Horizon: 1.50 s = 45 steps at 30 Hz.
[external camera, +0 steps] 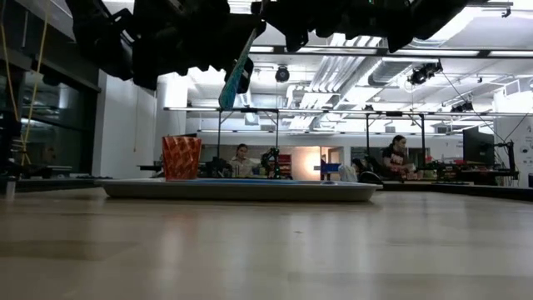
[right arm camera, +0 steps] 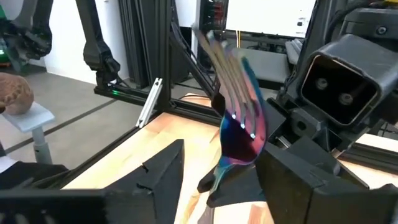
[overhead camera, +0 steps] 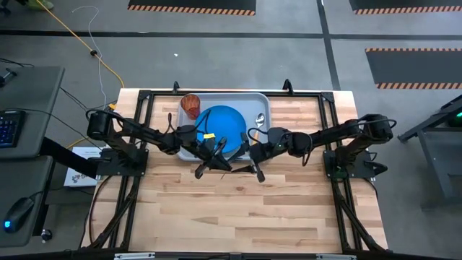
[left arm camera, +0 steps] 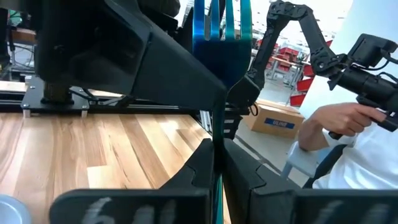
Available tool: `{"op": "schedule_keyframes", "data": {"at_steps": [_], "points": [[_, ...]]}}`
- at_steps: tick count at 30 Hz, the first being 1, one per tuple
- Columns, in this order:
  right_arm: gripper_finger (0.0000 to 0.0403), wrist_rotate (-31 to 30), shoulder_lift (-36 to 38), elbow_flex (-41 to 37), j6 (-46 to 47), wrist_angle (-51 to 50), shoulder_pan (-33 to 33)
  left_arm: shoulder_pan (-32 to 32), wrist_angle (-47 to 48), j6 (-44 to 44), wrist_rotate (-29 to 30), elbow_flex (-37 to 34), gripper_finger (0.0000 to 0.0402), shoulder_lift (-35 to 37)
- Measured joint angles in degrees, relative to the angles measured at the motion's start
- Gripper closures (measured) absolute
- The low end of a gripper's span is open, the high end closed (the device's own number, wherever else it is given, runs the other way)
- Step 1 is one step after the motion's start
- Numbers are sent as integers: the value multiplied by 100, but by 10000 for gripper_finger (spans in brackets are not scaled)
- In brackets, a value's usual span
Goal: Pick and place plate/cup/fork/spoon on tray
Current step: Put the blue fork on the gray serving tray to the right of the blue plate
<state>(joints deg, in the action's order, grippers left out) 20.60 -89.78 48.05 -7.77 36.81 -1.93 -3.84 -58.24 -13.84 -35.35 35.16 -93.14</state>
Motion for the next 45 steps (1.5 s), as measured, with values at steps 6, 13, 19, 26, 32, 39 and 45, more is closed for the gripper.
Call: {"op": "schedule_keyframes", "data": {"at_steps": [6,13,19,26,32,39,45], "points": [[299,-87,0,0,170,-10,23,-102,8,50,-20,0,395,0],[393,145,15,0,281,-185,171,-123,30,89,-34,-2,391,0],[399,39,31,2,336,-652,360,-237,301,29,354,-9,352,34],[401,-355,443,0,381,-1720,449,-272,424,43,759,-2,292,49],[402,-1371,920,-1,348,-2637,300,-362,505,39,239,0,257,473],[402,-2122,1132,0,323,-2944,344,-529,2114,221,472,2,258,1722],[402,-2402,1145,-2,854,-3216,940,-253,4541,752,3354,2,275,3028]]}}
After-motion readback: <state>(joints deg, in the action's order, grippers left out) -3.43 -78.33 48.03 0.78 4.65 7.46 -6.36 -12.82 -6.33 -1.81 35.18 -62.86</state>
